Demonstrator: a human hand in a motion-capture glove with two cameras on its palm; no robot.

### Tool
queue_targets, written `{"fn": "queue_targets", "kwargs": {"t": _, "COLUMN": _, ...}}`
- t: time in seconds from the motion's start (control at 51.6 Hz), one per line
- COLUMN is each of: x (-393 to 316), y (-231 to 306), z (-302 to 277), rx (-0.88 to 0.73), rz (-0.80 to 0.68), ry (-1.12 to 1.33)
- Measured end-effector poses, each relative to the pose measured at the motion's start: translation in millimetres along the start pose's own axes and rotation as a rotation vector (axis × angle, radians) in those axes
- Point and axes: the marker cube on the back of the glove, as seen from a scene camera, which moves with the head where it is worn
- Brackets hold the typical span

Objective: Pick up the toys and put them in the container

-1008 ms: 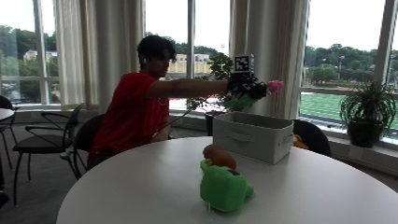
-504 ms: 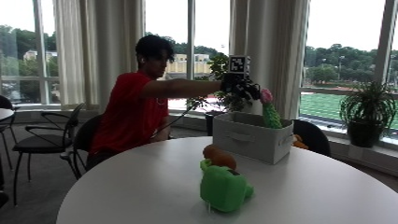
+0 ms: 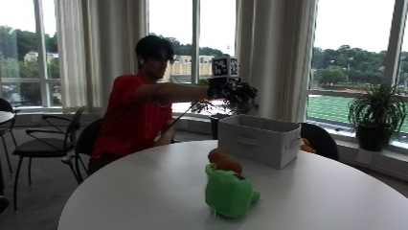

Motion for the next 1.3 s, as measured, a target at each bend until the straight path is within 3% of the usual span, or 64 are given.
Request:
{"fn": "queue_targets", "kwargs": {"t": 0.368, "x": 109.8, "y": 14.1, "z": 95.0, "rx": -0.158, "rz": 0.123, "ry": 0.089}}
{"fn": "queue_targets", "kwargs": {"t": 0.562, "x": 136.9, "y": 15.0, "z": 123.4, "rx": -0.264, "rz": 0.054, "ry": 0.165}}
{"fn": "queue_targets", "kwargs": {"t": 0.795, "x": 141.7, "y": 13.8, "z": 141.8, "rx": -0.246, "rz": 0.041, "ry": 0.094}}
{"fn": "queue_targets", "kwargs": {"t": 1.299, "x": 117.9, "y": 11.0, "z": 212.9, "rx": -0.441, "rz": 0.144, "ry": 0.029}}
